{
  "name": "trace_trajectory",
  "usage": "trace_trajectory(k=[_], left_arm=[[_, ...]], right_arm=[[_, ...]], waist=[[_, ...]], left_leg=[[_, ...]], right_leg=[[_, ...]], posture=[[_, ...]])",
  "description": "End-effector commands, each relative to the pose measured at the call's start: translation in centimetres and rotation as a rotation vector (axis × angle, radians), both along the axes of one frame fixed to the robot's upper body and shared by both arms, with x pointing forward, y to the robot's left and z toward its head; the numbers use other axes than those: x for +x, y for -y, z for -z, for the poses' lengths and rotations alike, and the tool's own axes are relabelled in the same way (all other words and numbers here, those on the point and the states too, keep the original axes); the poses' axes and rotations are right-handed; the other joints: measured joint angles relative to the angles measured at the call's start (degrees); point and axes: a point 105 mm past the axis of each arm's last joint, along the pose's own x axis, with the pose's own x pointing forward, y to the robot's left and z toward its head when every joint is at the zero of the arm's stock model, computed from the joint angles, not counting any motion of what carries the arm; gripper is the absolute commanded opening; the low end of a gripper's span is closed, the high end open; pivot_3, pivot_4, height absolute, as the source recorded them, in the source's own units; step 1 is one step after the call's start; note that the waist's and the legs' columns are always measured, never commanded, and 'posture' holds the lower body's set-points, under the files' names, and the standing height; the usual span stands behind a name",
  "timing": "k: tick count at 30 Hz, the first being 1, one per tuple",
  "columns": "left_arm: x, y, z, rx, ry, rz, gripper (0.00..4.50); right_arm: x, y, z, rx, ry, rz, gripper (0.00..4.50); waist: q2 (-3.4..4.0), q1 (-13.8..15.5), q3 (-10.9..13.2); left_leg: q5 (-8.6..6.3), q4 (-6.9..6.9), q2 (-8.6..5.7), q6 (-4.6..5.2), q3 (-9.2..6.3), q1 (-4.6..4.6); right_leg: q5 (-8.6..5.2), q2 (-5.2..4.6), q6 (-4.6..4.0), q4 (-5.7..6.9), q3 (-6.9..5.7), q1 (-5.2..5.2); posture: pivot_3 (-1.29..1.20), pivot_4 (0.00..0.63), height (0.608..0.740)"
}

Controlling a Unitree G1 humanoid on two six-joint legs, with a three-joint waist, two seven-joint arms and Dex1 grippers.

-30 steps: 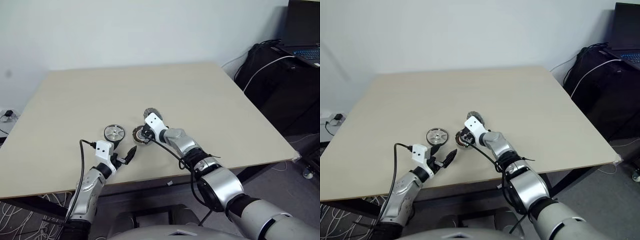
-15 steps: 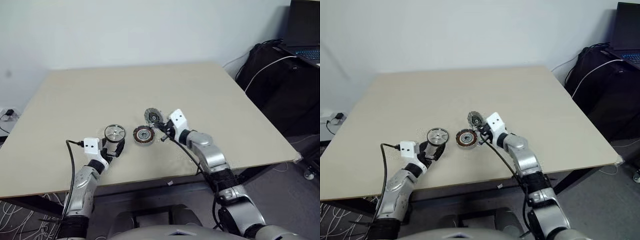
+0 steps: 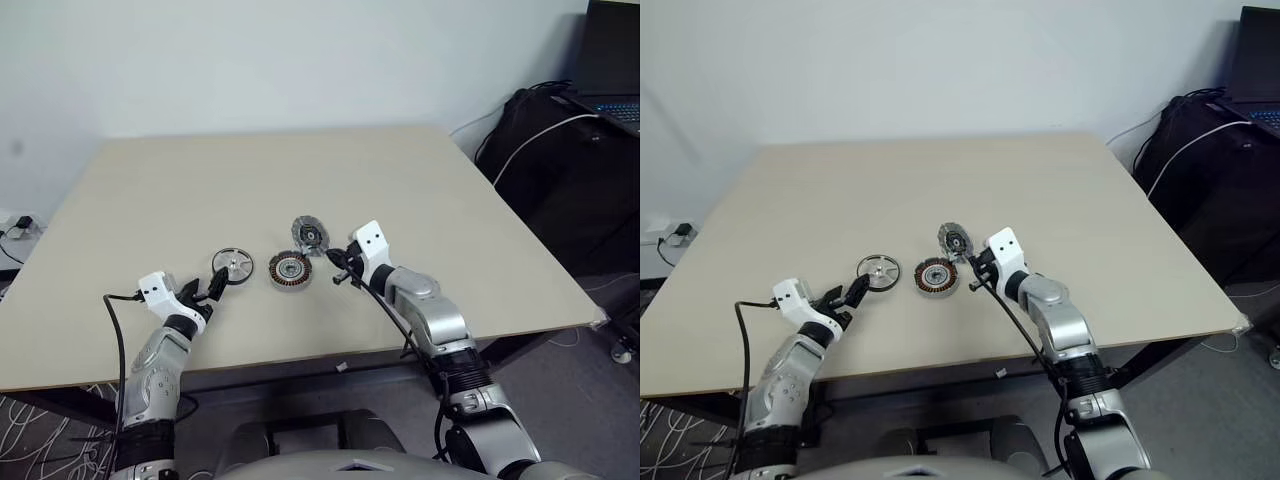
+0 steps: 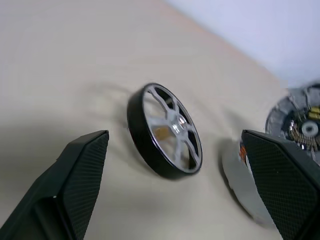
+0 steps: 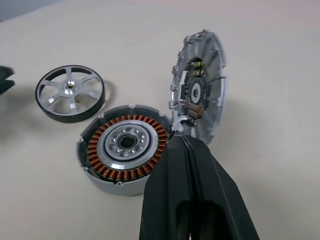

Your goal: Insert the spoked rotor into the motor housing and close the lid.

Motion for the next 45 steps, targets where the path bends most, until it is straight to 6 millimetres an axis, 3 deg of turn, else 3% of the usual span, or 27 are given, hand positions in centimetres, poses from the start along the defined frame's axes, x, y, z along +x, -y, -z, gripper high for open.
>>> trace_trajectory(k=[1, 7, 20, 23, 28, 34, 39, 45], left_arm=[[1.1, -0.1, -0.3, -0.059, -0.013, 0.002, 4.5], [2.2, 0.2, 0.1, -0.125, -0.051, 0.0, 4.5], [3.8, 3.2, 0.8, -0.204, -0.106, 0.086, 4.5], [3.8, 3.2, 0.9, -0.204, -0.115, 0.085, 3.93], [3.3, 2.7, 1.4, -0.193, -0.133, 0.073, 2.25], [2.8, 2.3, 1.7, -0.201, -0.141, 0.049, 0.54], [2.6, 2.2, 1.6, -0.236, -0.132, 0.032, 0.49], [1.4, 7.0, -3.4, -0.469, 0.018, 0.315, 0.49]], right_arm=[[0.4, -0.4, -2.1, 0.031, 0.067, -0.004, 0.03], [0.6, 0.2, -2.4, 0.042, 0.075, 0.024, 0.03], [0.7, 0.3, -2.7, 0.048, 0.079, 0.036, 0.03], [0.8, 0.4, -2.7, 0.049, 0.079, 0.041, 0.0], [0.7, 0.5, -2.7, 0.051, 0.075, 0.045, 0.0], [0.8, 0.4, -2.7, 0.052, 0.072, 0.044, 0.0], [0.7, 0.5, -2.6, 0.051, 0.068, 0.045, 0.0], [0.6, 0.5, -2.4, 0.047, 0.062, 0.042, 0.0]], waist=[[-0.01, 0.0, 0.0], [-0.01, 0.0, 0.0], [-0.02, 0.7, 0.0], [-0.02, 0.8, 0.0], [-0.03, 0.8, 0.0], [-0.04, 0.7, 0.0], [-0.04, 0.6, 0.0], [-0.08, 0.8, 0.0]], left_leg=[[0.0, 0.0, 0.0, 0.0, 0.0, 0.0], [0.0, -0.03, 0.0, 0.0, -0.01, -0.01], [0.0, -0.02, -0.02, -0.01, -0.02, -0.01], [0.0, -0.02, -0.02, -0.01, -0.01, -0.01], [0.0, -0.03, -0.02, -0.01, -0.02, -0.02], [0.0, -0.03, -0.02, -0.01, -0.02, -0.01], [0.01, -0.02, -0.01, -0.01, -0.01, 0.04], [-0.02, -0.06, -0.01, -0.04, -0.03, -0.21]], right_leg=[[0.0, 0.0, 0.0, -0.01, 0.0, 0.0], [0.0, 0.01, 0.01, -0.01, 0.0, -0.01], [0.01, 0.01, 0.02, -0.04, 0.0, 0.02], [0.01, 0.01, 0.02, -0.04, 0.0, 0.02], [0.01, 0.01, 0.02, -0.05, 0.0, 0.0], [0.01, 0.01, 0.01, -0.05, 0.01, 0.02], [0.01, 0.02, 0.01, 0.0, 0.01, 0.03], [0.01, 0.01, 0.01, -0.04, 0.02, -0.2]], posture=[[0.0, 0.0, 0.74], [0.0, 0.0, 0.74], [0.0, 0.0, 0.74], [0.0, 0.0, 0.74], [0.0, 0.0, 0.74], [0.0, 0.0, 0.74], [0.0, 0.0, 0.74], [0.0, 0.0, 0.74]])
